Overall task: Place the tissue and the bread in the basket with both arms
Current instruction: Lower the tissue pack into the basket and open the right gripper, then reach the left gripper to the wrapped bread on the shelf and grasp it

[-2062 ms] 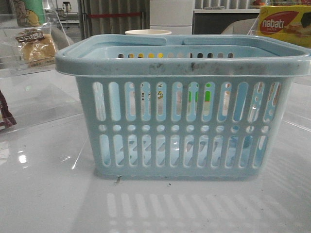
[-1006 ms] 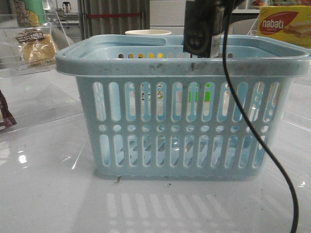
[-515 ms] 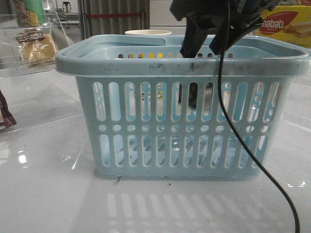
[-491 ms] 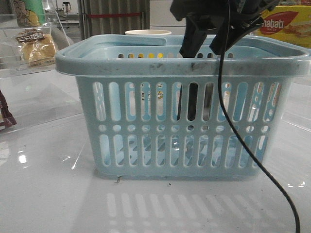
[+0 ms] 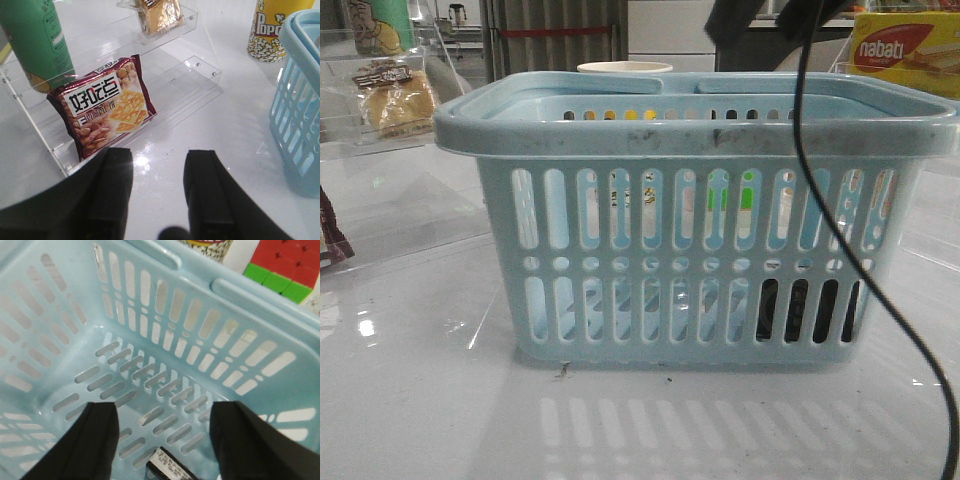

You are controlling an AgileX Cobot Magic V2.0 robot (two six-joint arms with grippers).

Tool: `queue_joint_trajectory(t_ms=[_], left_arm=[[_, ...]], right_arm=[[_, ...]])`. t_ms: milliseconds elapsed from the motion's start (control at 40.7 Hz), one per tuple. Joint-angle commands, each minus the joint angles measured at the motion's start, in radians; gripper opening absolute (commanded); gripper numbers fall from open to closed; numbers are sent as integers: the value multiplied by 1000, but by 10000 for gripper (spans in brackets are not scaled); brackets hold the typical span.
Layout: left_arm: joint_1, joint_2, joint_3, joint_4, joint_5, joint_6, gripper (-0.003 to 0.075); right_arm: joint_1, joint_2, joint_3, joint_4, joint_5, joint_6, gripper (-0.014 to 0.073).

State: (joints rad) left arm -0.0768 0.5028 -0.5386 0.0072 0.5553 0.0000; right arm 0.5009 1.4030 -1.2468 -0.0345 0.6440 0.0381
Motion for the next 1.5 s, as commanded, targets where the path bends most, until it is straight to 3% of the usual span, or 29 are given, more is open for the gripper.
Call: queue_joint_trajectory(t_ms=[0, 663, 1227, 1301, 1473], left_arm=[[-1, 12, -29, -7, -81, 0, 326], [-1, 12, -29, -7, -81, 0, 326], [-1, 16, -29, -7, -121, 0, 330], [-1, 31, -29, -7, -145, 0, 360], [-1, 133, -54, -7, -164, 0, 575]], right_arm=[[1, -128, 3, -9, -45, -11, 510], [1, -725, 459, -70, 45, -12, 510], [1, -774, 505, -70, 68, -12, 510], [1, -774, 505, -70, 68, -12, 510], [1, -774, 505, -70, 68, -12, 510]])
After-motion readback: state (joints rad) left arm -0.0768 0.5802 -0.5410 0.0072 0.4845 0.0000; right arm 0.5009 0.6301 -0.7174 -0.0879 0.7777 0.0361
